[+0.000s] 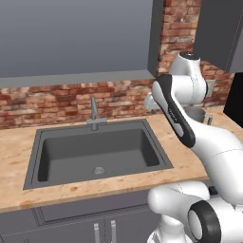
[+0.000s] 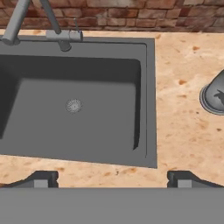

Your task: Turn on the sink faucet and place the jug under the water for a few seconds to fill it up.

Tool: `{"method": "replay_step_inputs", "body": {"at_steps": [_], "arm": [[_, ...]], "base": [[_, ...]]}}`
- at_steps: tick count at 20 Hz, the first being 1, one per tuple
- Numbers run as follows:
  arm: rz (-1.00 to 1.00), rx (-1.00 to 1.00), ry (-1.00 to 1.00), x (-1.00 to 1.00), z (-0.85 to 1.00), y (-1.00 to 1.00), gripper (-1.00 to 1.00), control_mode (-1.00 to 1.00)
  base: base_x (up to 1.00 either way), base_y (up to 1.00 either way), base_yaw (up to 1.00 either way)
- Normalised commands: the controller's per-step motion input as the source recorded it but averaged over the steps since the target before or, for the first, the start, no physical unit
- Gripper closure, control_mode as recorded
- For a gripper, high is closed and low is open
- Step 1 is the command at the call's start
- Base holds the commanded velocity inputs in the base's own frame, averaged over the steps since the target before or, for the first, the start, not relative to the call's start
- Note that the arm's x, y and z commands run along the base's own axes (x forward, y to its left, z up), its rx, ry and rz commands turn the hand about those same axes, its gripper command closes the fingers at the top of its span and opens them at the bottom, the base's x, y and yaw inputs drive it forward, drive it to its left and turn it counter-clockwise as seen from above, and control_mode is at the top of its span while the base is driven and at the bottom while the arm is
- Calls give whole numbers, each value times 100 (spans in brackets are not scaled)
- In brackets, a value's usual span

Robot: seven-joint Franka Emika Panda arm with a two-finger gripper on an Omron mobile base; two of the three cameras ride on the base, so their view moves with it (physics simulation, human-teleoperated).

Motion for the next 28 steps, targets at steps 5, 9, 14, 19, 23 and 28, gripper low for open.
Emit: {"method": "replay_step_inputs", "body": {"at_steps": [5,9,14,19,23,28], "arm": [[0,0,0,0,0,0,-100,100],[0,0,0,0,0,0,-100,100],[0,0,0,0,0,0,-100,100],[0,0,0,0,0,0,-100,100],[0,0,-4,1,-7,-1,-100,-100],[4,0,-34,26,-42,0,-100,-100]], "base": [[0,0,0],[0,0,0],[0,0,0],[0,0,0],[0,0,0],[0,0,0]]}}
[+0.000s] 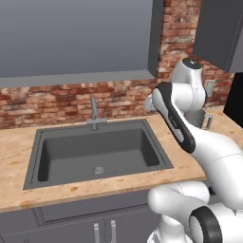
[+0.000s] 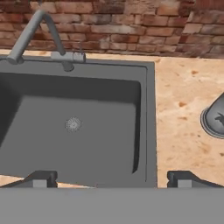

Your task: Turn on the sink faucet and place the jug under the water for a few seconds to fill it up.

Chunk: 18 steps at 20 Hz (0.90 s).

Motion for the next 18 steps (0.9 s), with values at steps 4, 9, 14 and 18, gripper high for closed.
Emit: {"method": "replay_step_inputs", "body": {"at_steps": [4,9,14,18], "arm": [[17,0,-52,53,-42,10,-100,-100],[28,5,-44,78,-20,32,-100,-100],[27,5,-15,87,-1,42,-100,-100],[26,1,1,91,0,35,-100,-100]], "base": [[0,0,0],[0,0,0],[0,0,0],[0,0,0]]}}
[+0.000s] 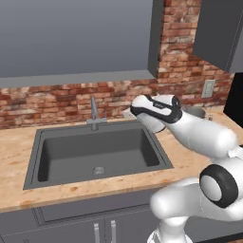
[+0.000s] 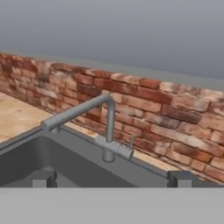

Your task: Turn on the sink faucet and place the jug under the water for a few seconds to fill it up.

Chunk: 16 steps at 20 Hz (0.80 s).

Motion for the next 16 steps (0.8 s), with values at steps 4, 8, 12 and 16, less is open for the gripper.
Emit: {"method": "replay_step_inputs", "body": {"at_steps": [4,8,12,16], "arm": [[28,0,10,74,-6,16,-100,-100],[27,0,7,49,-32,1,-100,-100],[16,0,0,5,-36,0,-100,-100],[8,-1,0,2,-32,0,-100,-100]], "base": [[0,0,0],[0,0,0],[0,0,0],[0,0,0]]}}
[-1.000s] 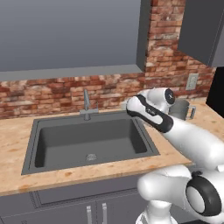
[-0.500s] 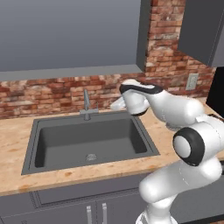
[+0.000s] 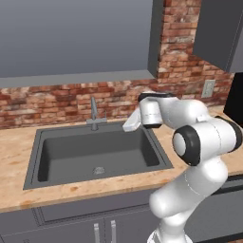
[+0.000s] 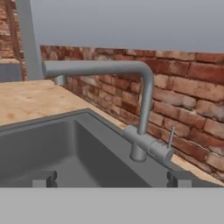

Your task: Turn on the sink faucet and place the jug under the water for a few seconds to fill it up.

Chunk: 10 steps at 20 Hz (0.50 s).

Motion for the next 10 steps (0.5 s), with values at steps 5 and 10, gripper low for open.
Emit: {"method": "replay_step_inputs", "body": {"at_steps": [5,10], "arm": [[4,0,0,25,-7,4,-100,-100],[2,0,0,35,0,13,-100,-100]], "base": [[0,0,0],[0,0,0]]}}
